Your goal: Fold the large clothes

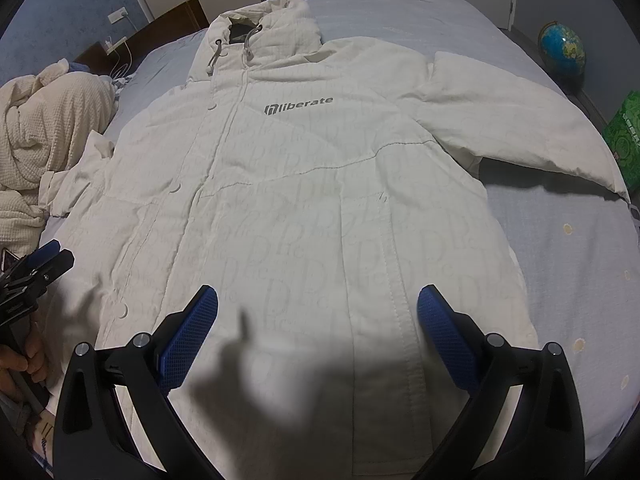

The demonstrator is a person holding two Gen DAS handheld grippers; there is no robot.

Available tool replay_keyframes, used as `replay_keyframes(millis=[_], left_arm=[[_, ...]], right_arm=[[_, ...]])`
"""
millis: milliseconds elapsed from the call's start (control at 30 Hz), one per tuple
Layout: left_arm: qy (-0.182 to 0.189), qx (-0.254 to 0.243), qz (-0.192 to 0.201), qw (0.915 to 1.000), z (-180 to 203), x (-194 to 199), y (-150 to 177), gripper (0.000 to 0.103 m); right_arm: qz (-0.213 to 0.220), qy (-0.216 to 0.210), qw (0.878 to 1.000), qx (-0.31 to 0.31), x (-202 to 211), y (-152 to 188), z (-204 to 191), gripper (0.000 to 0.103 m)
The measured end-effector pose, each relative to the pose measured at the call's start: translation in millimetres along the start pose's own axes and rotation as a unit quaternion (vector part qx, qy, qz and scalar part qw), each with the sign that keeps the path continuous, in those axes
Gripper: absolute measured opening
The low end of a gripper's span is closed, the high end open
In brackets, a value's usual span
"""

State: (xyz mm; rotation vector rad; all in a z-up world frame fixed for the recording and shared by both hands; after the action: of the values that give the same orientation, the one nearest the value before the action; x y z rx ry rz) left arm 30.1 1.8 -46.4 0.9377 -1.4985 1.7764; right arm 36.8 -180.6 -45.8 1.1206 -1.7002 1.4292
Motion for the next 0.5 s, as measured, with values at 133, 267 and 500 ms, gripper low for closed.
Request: replay_keyframes(millis=[133,267,500], left_arm=[[0.003,-0.004,-0.001,1.0,1.1,-0.5,0.6,0.096],[0.005,-0.009,0.001,0.9999,3.6,-1.7,1.0,0.096],[0.003,-0.012,0.0,0.9999,5.9,-3.0,0.7,0.096]], right_arm=[[-0.001,0.0,1.0,0.0,-0.3,0.1,0.2,0.096],[0.0,0.0,1.0,0.001,-2.8,2.4,-0.1,0.096],[-0.001,-0.001,1.0,0.0,-1.0,0.1,0.6,0.096]])
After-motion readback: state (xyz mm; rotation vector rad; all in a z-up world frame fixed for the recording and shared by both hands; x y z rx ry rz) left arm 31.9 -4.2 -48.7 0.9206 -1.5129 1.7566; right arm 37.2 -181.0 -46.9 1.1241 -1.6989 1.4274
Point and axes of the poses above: each gripper's, at about its wrist camera, not at the fingertips, and x roughly against the way its jaws point, z to its right, y to its underside, the point moved 5 cm from there along -x, roughly the way its jaws point, and after that the axes turned 4 degrees about -z, right-handed, at the moved point
